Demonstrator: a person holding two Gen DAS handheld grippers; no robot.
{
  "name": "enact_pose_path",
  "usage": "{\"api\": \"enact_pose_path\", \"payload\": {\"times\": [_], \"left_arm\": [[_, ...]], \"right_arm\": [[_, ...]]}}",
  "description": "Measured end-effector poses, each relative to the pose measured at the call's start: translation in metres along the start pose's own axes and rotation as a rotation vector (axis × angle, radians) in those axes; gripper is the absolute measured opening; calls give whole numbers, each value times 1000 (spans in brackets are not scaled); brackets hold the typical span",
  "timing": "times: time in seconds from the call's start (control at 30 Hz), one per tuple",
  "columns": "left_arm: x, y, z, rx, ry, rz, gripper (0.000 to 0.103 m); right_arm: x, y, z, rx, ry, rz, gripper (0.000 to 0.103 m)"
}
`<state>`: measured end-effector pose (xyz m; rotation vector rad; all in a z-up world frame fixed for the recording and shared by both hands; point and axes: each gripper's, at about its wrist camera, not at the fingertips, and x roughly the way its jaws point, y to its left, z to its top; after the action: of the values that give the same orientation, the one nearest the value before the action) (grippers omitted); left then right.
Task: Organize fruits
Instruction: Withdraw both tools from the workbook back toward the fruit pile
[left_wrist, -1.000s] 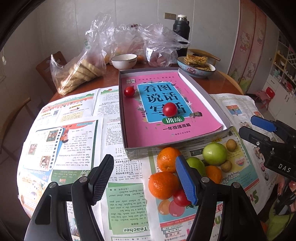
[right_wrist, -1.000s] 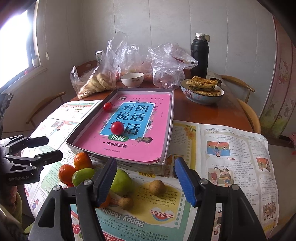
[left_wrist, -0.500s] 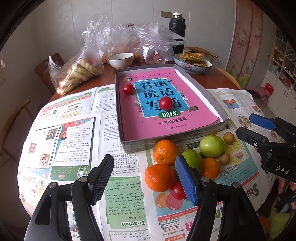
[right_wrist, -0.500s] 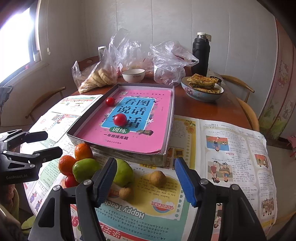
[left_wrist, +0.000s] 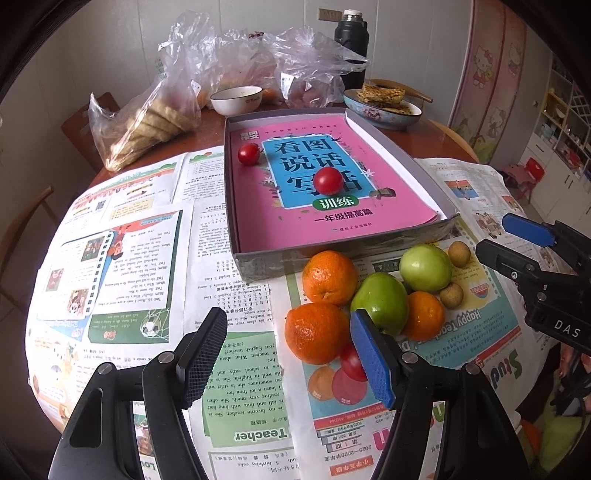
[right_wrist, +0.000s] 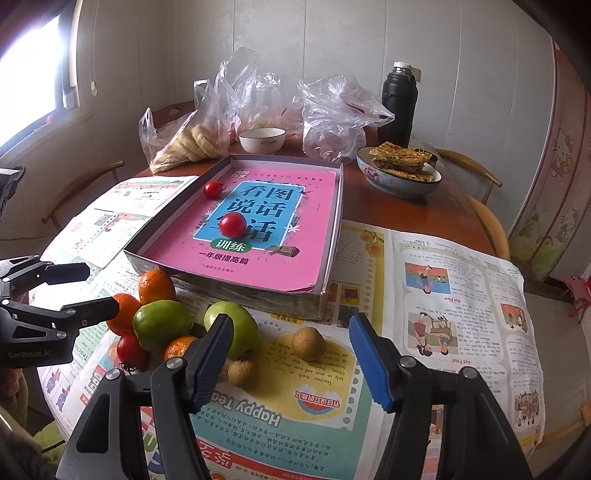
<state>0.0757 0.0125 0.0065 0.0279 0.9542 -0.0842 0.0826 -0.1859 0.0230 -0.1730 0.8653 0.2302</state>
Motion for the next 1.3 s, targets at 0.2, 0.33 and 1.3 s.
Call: {"api": "enact_pose_path", "payload": {"times": [0.2, 0.33, 1.3], "left_arm": [[4, 2, -3, -9, 18, -16, 71], [5, 2, -4, -9, 23, -23, 71], [23, 8, -7, -42, 67, -120, 70]], "right_arm": [[1, 0, -2, -1, 5, 0, 65], [3, -2, -3, 3, 11, -2, 65], [30, -22, -17, 52, 96, 13, 65]]}}
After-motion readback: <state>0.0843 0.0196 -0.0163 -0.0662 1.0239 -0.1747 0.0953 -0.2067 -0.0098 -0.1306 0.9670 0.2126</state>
